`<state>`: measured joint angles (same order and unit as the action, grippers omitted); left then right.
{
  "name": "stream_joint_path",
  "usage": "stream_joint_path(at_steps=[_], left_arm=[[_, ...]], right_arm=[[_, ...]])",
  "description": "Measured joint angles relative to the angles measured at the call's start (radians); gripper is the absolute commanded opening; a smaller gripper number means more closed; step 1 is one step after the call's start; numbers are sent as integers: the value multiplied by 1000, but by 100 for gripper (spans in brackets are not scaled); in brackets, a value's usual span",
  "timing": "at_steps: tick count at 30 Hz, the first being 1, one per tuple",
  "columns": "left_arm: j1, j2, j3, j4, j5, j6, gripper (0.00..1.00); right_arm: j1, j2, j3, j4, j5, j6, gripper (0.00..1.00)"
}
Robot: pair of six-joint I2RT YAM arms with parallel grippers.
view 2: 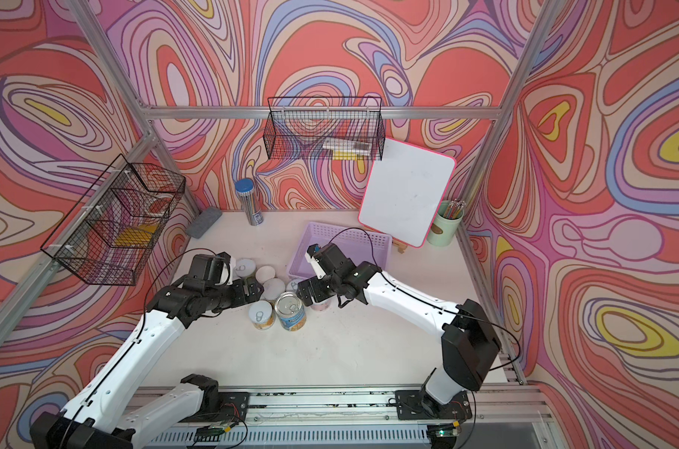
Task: Put the canned food in the basket
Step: Pick up the canned food from the center of the board.
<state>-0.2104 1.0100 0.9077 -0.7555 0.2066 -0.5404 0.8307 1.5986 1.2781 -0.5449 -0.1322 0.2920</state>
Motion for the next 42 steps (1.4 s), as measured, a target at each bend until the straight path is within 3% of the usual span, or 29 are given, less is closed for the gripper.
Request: stream_joint_path(at_steps=[12, 19, 42], left_arm=[[215, -59, -84, 97, 267, -55, 99], [306, -79, -114, 124, 361, -74, 99], [336, -84, -131, 127, 409, -77, 99]], right_arm=[[127, 141, 149, -66, 77, -33, 98], [176, 236, 243, -123, 153, -45, 98], [221, 399, 413, -264, 273, -47, 95]])
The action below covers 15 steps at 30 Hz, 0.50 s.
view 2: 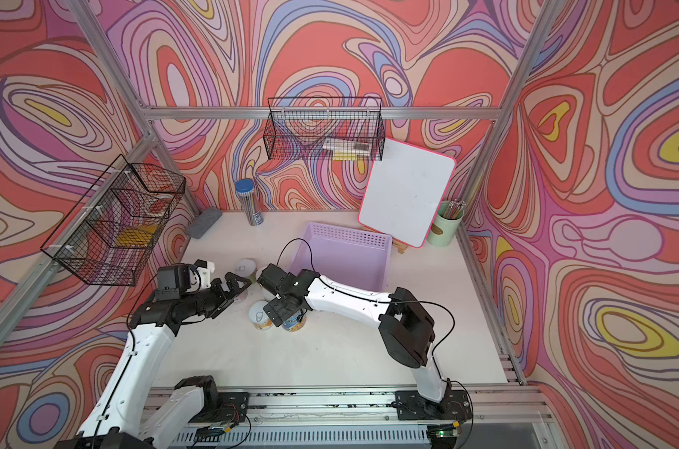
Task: Put the canned food in the basket
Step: Pick up the canned food from the center of the board.
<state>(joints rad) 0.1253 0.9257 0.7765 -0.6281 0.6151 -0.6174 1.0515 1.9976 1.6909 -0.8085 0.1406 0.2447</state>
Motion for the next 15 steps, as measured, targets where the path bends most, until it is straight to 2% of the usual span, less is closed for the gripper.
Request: stream_joint_path(at_steps=[10, 15], left_arm=[[0, 6, 0, 0, 3, 0, 99], [0, 14, 0, 0, 3, 3, 99]], right_arm=[[5, 16, 16, -18, 21, 4, 82], [6, 21, 26, -27, 21, 4, 72]])
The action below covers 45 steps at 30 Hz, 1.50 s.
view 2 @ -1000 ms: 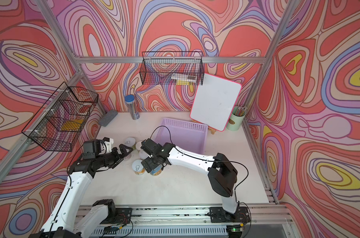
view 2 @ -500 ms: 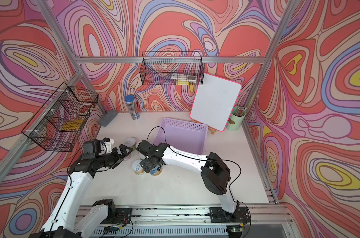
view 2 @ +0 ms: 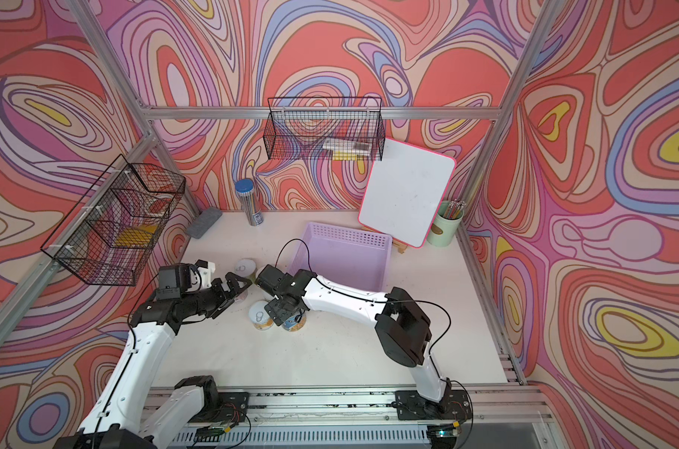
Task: Put the canned food in the basket
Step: Pick up the canned food from the center of the board, then place the canned food in the basket.
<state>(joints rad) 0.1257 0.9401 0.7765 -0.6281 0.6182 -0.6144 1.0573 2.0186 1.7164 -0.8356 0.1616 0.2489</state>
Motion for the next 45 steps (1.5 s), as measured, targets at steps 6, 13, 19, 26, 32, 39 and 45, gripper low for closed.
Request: stream_joint_path(at_steps=[6, 13, 19, 26, 32, 39, 45], left_arm=[[0, 0, 0, 0, -1, 16, 99], [-2, -2, 0, 0, -13, 32, 99], [-60, -3, 11, -4, -51, 45, 99], [-153, -3, 37, 0, -98, 50, 99], [-214, -3, 47, 13, -124, 51, 99], [-327, 19, 84, 48, -164, 66, 99], [-390, 39, 92, 79, -192, 68, 99]], right_arm=[[1, 0, 0, 0, 0, 0, 63], [2, -14, -18, 13, -3, 0, 53], [5, -77, -84, 7, -32, 3, 49], [5, -162, -96, -5, -36, 4, 46], [5, -239, -96, -20, -5, 2, 44], [5, -294, -95, -69, 60, -16, 42], [-3, -304, -89, -109, 97, -24, 42]])
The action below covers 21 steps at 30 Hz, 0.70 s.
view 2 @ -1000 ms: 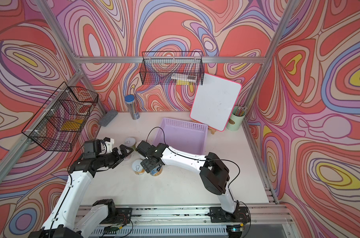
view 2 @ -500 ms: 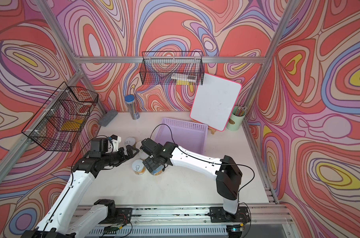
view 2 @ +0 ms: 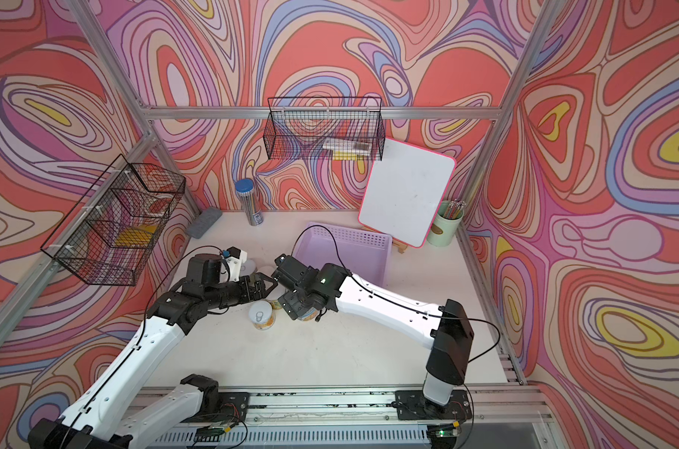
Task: Put the canned food in the basket
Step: Place the canned food in the basket.
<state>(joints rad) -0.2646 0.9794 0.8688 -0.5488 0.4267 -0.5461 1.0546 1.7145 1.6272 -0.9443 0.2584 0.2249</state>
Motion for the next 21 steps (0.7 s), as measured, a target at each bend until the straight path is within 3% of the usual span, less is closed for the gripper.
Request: stream_joint_path(at_steps=[10, 21], left_arm=[[-93, 78, 35, 55, -38, 8, 99], [-208, 194, 96, 108, -92, 34, 99]], right_arm=[[-99, -64, 11, -25, -13, 1, 42], [-317, -78, 39, -55, -29, 0, 42]])
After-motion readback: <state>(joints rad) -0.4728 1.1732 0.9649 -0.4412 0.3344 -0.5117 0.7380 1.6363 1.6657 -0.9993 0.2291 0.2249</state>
